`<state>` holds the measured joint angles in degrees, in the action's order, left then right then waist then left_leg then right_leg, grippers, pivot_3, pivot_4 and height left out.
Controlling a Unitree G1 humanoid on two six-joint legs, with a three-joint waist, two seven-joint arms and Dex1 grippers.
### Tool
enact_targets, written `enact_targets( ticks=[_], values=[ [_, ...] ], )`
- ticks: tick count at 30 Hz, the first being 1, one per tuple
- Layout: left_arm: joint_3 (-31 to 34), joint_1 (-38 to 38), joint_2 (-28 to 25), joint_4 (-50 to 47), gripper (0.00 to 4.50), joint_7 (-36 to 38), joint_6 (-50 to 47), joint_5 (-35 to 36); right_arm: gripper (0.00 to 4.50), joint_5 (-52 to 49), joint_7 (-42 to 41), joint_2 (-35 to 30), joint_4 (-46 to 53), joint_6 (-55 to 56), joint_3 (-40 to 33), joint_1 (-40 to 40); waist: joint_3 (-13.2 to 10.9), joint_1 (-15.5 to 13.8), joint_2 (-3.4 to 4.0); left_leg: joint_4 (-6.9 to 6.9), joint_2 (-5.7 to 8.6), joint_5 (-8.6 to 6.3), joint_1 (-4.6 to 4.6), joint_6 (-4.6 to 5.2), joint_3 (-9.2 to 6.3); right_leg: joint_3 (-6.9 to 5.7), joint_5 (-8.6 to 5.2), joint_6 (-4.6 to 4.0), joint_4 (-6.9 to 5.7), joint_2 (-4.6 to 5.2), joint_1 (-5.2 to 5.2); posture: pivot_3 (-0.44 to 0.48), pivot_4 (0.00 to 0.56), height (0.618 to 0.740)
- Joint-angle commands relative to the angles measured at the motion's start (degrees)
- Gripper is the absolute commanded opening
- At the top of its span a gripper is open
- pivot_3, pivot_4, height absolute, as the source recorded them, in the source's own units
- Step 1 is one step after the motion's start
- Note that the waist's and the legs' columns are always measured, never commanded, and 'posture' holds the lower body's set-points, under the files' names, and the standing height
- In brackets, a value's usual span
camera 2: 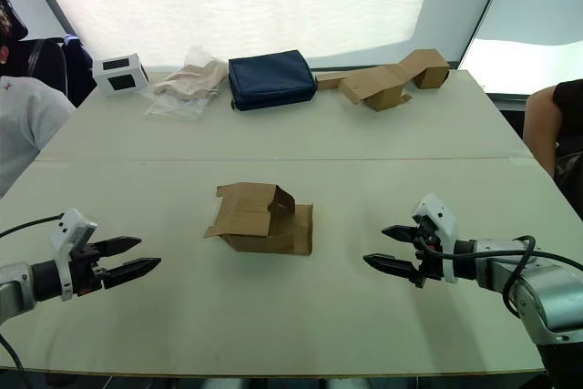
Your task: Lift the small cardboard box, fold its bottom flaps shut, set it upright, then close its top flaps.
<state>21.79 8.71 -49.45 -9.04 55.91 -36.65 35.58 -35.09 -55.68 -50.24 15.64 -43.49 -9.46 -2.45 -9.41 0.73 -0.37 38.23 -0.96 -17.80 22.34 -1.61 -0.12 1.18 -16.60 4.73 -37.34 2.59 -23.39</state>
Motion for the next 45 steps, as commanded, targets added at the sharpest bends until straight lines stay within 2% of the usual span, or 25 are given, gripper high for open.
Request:
enact_targets(
  ticks=[1,34,39,42,45],
  values=[
    [1.91,-0.42,-0.72,-0.32,4.50,0.48,1.43,-0.35,4.47,-1.00,0.15,0.38,1.88,-0.25,-0.39,-0.80,0.00,0.00,0.00,0.00,0.00,0.00,0.00,0.00,0.00,0.00,0.00,0.00,0.00,0.00,0.00,0.000,0.150,0.740],
    [2.36,-2.68,-0.13,-0.45,4.50,-1.12,2.17,-0.25,4.47,-0.24,1.87,1.59,2.78,-0.33,-0.84,-1.59,0.01,0.02,-0.02,0.05,0.03,0.02,-0.05,0.03,0.00,-0.03,0.01,0.03,-0.12,-0.09,0.03,0.000,0.150,0.740],
    [2.33,-5.03,-0.34,1.10,4.50,-2.49,-0.04,0.53,4.47,0.64,2.64,1.83,2.00,0.34,-0.88,-2.24,0.01,-0.03,-0.02,0.07,0.03,0.02,-0.05,0.03,0.00,-0.03,0.01,0.03,-0.14,-0.10,0.03,0.000,0.150,0.740],
    [3.72,-7.75,-0.83,2.05,4.50,-1.68,-9.45,7.69,4.47,0.71,2.37,1.36,2.81,0.74,-0.96,-2.82,0.01,-0.02,-0.02,0.08,0.03,0.02,-0.05,0.03,-0.01,-0.04,0.01,0.03,-0.16,-0.13,0.03,0.000,0.150,0.740],
    [4.82,-10.89,-1.15,4.13,4.50,-0.18,-23.92,18.86,4.47,0.06,0.85,-0.89,6.33,-0.07,0.20,-6.31,0.01,0.03,-0.02,0.11,0.04,0.02,-0.04,0.04,-0.01,-0.05,0.00,0.04,-0.19,-0.13,0.03,0.000,0.150,0.740]
  ],
)
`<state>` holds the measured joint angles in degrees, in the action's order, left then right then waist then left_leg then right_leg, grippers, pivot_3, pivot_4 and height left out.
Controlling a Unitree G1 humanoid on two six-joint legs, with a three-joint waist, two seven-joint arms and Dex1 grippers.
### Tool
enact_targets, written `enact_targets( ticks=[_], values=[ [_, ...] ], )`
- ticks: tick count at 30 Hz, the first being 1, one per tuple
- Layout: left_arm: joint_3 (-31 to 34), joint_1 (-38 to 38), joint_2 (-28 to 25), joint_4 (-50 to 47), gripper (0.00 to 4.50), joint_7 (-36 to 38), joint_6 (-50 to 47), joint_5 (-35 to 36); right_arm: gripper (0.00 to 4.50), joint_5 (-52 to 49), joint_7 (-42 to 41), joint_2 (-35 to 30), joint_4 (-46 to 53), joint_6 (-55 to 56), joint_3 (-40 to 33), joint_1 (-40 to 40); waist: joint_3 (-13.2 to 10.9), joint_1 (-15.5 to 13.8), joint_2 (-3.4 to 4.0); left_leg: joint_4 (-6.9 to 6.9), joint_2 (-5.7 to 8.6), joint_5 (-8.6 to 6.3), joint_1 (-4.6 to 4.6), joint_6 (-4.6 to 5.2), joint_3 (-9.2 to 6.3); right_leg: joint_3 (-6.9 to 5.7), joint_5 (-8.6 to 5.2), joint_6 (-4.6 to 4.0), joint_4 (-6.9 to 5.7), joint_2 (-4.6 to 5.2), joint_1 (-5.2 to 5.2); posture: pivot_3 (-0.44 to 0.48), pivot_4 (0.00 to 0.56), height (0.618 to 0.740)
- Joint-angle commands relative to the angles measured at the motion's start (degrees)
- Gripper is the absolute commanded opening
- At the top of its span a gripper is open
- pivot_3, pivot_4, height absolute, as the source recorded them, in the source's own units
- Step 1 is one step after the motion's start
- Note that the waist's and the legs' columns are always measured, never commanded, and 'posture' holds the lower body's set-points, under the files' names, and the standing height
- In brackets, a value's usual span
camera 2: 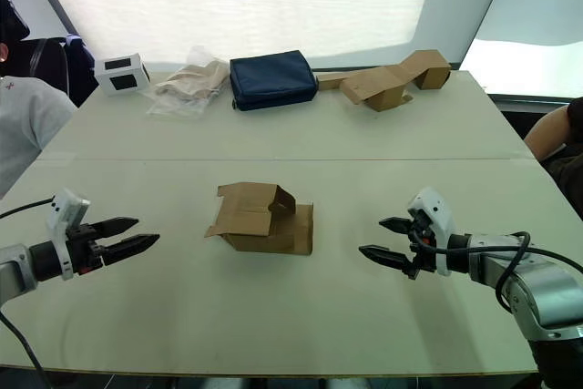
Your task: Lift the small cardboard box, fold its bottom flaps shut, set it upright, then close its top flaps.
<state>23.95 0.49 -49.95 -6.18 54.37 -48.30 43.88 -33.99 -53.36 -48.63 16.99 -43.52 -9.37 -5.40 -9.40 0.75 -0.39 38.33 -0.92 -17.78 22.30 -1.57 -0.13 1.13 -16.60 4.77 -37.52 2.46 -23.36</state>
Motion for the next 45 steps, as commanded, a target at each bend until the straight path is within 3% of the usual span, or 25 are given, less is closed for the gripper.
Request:
enact_targets(
  ticks=[1,9,13,23,30,45],
  values=[
    [2.84,-3.42,-0.28,1.92,4.50,1.96,-15.58,13.62,4.47,-1.31,-1.83,-3.17,6.49,-0.44,0.67,-4.58,0.00,0.14,0.00,0.01,0.01,0.00,0.00,0.00,0.00,0.00,0.00,0.01,-0.03,0.00,0.00,0.000,0.150,0.740],
    [-2.12,-11.29,6.17,5.64,4.50,-1.74,-24.92,19.05,4.47,-3.71,2.14,-2.87,18.43,-4.65,4.62,-10.80,0.03,-0.24,-0.07,0.04,0.00,0.01,-0.05,-0.02,-0.09,-0.02,-0.03,0.00,-0.20,-0.03,-0.02,0.000,0.150,0.740],
    [-4.46,-17.87,8.01,11.03,4.50,-2.28,-23.60,15.86,4.47,-5.49,5.74,-1.71,23.43,-7.44,5.50,-10.60,0.03,-0.20,-0.09,0.47,0.00,0.01,0.12,-0.01,-0.18,-0.10,-0.03,0.01,-0.32,-0.02,-0.03,0.000,0.150,0.740],
    [-15.06,-29.59,8.79,21.74,4.50,6.00,-19.52,7.94,4.47,-6.73,10.66,-1.31,29.29,-9.56,7.38,-7.11,0.03,0.00,-0.11,0.65,0.07,-0.04,0.13,0.07,-0.10,-0.05,-0.04,0.02,-0.40,-0.02,-0.02,0.000,0.150,0.740],
    [-21.55,-34.41,9.23,26.73,4.50,11.99,-20.49,4.07,4.47,-8.41,12.35,-1.26,30.77,-9.48,4.24,-3.32,0.04,0.06,-0.11,0.70,0.09,-0.05,0.13,0.09,-0.10,-0.05,-0.05,0.04,-0.45,-0.12,-0.01,0.000,0.150,0.740],
    [-23.25,-41.57,16.47,31.40,4.50,13.59,-22.14,1.14,4.47,-14.19,17.29,-0.88,34.01,-10.91,2.35,-3.03,0.02,-0.03,-0.14,0.74,0.07,-0.06,0.14,0.11,-0.12,-0.04,-0.07,0.07,-0.47,-0.14,-0.01,0.000,0.150,0.740]
  ],
)
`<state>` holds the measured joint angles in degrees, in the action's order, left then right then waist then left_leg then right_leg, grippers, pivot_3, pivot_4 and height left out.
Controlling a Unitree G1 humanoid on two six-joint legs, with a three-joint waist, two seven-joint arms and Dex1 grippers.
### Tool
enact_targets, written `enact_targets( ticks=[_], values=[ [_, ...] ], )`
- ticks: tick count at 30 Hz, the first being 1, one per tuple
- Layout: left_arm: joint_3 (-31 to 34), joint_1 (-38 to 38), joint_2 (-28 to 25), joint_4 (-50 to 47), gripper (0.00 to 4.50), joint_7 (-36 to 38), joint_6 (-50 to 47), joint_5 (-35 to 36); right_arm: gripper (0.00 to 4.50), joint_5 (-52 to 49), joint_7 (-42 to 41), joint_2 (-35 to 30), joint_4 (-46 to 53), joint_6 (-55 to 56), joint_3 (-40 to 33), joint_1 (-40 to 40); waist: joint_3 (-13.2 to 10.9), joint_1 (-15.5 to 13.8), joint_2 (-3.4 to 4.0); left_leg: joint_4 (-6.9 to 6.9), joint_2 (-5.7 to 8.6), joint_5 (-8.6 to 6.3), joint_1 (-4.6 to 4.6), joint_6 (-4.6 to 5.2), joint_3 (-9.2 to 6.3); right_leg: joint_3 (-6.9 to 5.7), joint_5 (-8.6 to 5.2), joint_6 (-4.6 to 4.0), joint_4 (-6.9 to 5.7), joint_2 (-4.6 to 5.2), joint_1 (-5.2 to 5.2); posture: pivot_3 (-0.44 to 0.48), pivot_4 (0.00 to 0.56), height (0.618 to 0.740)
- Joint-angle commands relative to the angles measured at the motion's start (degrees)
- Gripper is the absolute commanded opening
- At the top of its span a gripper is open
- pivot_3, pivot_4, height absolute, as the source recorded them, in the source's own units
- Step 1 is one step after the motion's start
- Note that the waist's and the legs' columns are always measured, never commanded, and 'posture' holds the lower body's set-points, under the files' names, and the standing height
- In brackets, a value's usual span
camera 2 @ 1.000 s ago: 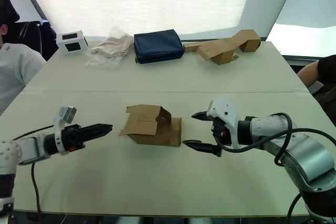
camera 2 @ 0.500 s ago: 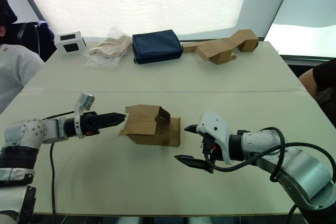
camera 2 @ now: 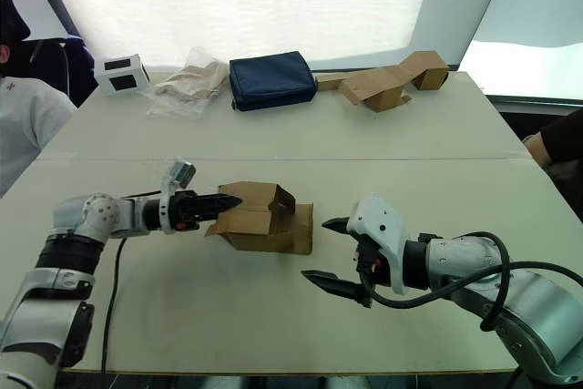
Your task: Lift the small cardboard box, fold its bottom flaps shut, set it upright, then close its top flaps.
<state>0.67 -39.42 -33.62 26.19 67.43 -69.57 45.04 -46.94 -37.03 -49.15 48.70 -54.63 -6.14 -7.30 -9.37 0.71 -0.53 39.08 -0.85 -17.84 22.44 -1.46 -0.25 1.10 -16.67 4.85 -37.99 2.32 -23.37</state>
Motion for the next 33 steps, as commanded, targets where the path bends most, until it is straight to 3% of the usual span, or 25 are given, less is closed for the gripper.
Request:
enact_targets(
  ticks=[1,9,12,21,28,33],
  values=[
    [-0.04,-1.81,0.36,-0.79,4.50,0.62,-0.86,-0.25,4.47,-1.55,1.30,-0.28,2.42,0.13,-0.73,-1.42,0.00,0.05,0.00,0.00,0.00,0.00,0.00,0.00,0.00,0.00,0.00,0.00,0.00,0.00,0.00,0.000,0.150,0.740],
    [0.51,-3.27,4.09,-0.51,4.50,-1.65,-2.41,-0.70,4.47,-3.90,3.16,-0.61,3.11,-0.07,-0.42,-2.74,0.00,-0.07,-0.01,0.03,0.01,0.00,0.02,0.00,-0.01,0.01,0.00,0.01,0.00,0.03,0.00,0.000,0.150,0.740],
    [0.47,-3.51,5.30,1.56,3.71,-1.77,-1.32,-1.62,4.50,-4.55,3.94,-0.64,3.56,-0.06,-0.33,-2.49,0.00,-0.06,-0.01,0.02,0.01,-0.01,0.02,0.01,-0.01,0.01,-0.01,0.01,0.00,0.04,0.00,0.000,0.150,0.740],
    [0.52,-3.10,6.16,3.06,0.03,0.37,-0.75,-2.16,4.50,-5.88,4.92,-1.71,4.54,0.42,-0.65,-0.43,0.00,-0.06,-0.01,0.03,0.01,-0.01,0.02,0.01,-0.01,0.01,-0.01,0.01,-0.01,0.03,0.00,0.000,0.150,0.740],
    [4.27,-2.71,4.08,-4.09,0.03,0.83,2.73,-1.04,4.50,-7.16,6.04,-0.16,2.89,1.59,-1.50,-0.26,-0.01,0.07,-0.02,0.03,-0.01,-0.01,0.02,0.01,-0.02,0.02,-0.01,0.02,-0.01,0.05,0.00,0.000,0.150,0.740],
    [9.06,-7.22,1.82,-8.79,0.03,-2.62,8.05,-1.44,4.50,-5.24,16.38,10.23,-4.27,5.27,-3.16,-6.61,-0.03,0.08,-0.06,0.06,-0.05,0.01,0.01,-0.01,-0.02,0.04,-0.01,0.02,-0.04,0.05,-0.01,0.000,0.150,0.740]
  ],
)
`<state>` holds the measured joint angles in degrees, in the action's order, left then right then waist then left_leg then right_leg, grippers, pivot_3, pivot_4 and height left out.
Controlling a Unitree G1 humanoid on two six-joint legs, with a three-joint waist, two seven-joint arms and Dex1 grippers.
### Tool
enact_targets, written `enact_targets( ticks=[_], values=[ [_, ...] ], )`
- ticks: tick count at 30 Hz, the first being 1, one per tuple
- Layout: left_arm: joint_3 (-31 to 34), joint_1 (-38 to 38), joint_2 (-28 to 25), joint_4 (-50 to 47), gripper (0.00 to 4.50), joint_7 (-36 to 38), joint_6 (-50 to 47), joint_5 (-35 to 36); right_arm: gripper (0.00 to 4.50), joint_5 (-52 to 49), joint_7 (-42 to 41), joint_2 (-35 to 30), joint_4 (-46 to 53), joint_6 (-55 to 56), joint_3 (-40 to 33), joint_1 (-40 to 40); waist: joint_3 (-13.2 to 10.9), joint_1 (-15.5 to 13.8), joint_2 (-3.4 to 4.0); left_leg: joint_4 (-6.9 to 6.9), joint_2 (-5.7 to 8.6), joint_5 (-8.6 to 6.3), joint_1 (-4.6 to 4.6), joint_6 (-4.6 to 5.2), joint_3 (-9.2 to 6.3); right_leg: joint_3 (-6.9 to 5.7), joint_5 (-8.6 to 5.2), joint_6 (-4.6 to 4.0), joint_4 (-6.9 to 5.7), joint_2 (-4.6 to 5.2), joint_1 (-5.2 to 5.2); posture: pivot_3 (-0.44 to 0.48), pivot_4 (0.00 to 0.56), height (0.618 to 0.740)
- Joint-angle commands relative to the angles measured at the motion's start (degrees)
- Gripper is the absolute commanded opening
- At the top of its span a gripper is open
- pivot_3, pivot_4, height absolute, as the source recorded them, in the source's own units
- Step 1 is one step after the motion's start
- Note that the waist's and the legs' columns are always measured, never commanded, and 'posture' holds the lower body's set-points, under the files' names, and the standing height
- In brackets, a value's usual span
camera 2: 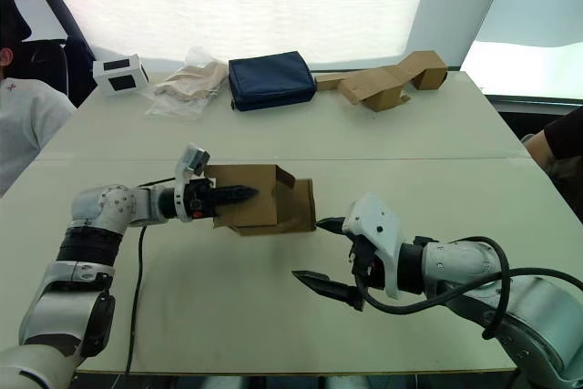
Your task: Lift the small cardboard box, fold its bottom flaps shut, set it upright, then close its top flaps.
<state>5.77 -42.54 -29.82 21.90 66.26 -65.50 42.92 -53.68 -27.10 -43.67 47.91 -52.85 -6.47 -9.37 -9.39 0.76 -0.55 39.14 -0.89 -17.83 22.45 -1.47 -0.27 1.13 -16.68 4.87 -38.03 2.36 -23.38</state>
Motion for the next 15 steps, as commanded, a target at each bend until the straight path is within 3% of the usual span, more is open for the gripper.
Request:
enact_targets(
  ticks=[1,5,13,14,15],
  values=[
    [4.47,-4.81,-2.71,-5.82,0.03,-1.25,4.96,0.86,4.50,1.99,8.94,7.45,-5.78,4.21,-3.15,-6.74,-0.02,0.05,-0.04,0.01,0.01,0.01,0.00,-0.01,0.00,0.00,0.00,0.00,-0.03,0.01,0.00,0.000,0.150,0.740],
    [3.70,-4.35,-5.00,-8.71,0.00,1.42,8.76,0.33,3.39,4.08,13.57,13.68,-11.62,6.16,-2.57,-14.83,0.02,-0.01,0.04,-0.07,0.05,0.01,0.00,-0.02,0.03,0.01,0.00,0.00,-0.02,0.04,-0.04,0.000,0.150,0.740],
    [1.84,-8.73,-8.88,-5.04,0.00,6.54,13.97,-2.11,0.32,14.07,14.24,22.23,-26.43,12.53,4.25,-29.92,0.00,0.32,0.02,-0.03,0.06,0.02,0.03,-0.04,0.08,-0.01,0.00,0.00,-0.07,-0.06,-0.11,0.000,0.150,0.740],
    [1.64,-9.24,-9.27,-4.11,0.00,7.23,14.65,-2.52,0.04,15.09,13.90,22.99,-27.92,13.20,4.77,-30.91,0.00,0.32,0.03,-0.04,0.06,0.02,0.03,-0.04,0.09,-0.01,0.00,0.00,-0.10,-0.10,-0.13,0.000,0.150,0.740],
    [1.51,-9.72,-9.70,-3.24,0.00,8.05,15.23,-2.88,0.04,16.18,13.64,23.84,-29.58,13.90,5.32,-31.93,0.00,0.33,0.02,-0.07,0.05,0.02,0.04,-0.03,0.09,-0.02,0.00,0.00,-0.09,-0.12,-0.15,0.000,0.150,0.740]
  ],
)
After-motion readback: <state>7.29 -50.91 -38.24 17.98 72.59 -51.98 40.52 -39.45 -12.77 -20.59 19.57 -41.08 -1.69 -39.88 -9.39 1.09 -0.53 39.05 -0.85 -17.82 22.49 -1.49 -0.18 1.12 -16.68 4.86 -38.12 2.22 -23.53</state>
